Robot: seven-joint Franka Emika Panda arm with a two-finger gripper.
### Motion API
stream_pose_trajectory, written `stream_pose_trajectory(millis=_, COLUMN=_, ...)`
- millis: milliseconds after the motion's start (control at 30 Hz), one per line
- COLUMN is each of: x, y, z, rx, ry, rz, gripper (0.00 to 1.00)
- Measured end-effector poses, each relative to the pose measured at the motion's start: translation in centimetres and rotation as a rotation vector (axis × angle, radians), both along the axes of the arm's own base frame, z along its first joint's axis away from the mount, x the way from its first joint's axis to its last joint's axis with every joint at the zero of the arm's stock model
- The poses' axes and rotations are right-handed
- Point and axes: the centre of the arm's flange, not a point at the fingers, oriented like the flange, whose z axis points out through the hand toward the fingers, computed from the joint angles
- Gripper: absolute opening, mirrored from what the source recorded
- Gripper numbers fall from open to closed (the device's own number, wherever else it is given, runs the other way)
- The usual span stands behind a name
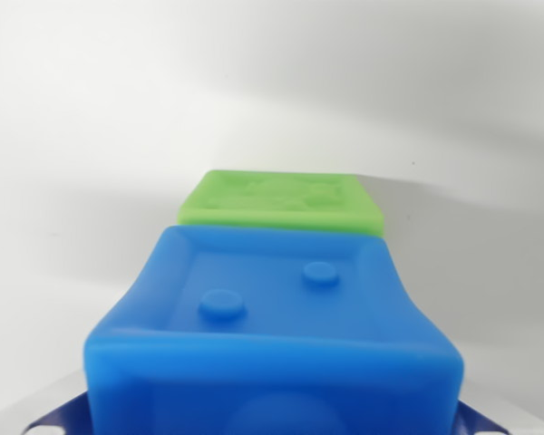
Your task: Stack cube
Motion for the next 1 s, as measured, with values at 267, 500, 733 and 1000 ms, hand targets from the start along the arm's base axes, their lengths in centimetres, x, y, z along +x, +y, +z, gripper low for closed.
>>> stream_pose_trajectory(millis=267, x=0.00, y=-0.01, z=-0.10, rx=0.000, ry=0.000, rz=0.000, gripper=1.00)
stream_pose_trajectory(millis=500, x=0.01, y=-0.01, z=-0.10, rx=0.000, ry=0.000, rz=0.000, gripper=1.00)
stream_pose_trajectory(millis=733, x=0.02, y=0.00, z=-0.09, rx=0.000, ry=-0.001, rz=0.000, gripper=1.00)
stream_pose_trajectory(millis=1000, x=0.02, y=0.00, z=-0.09, rx=0.000, ry=-0.001, rz=0.000, gripper=1.00)
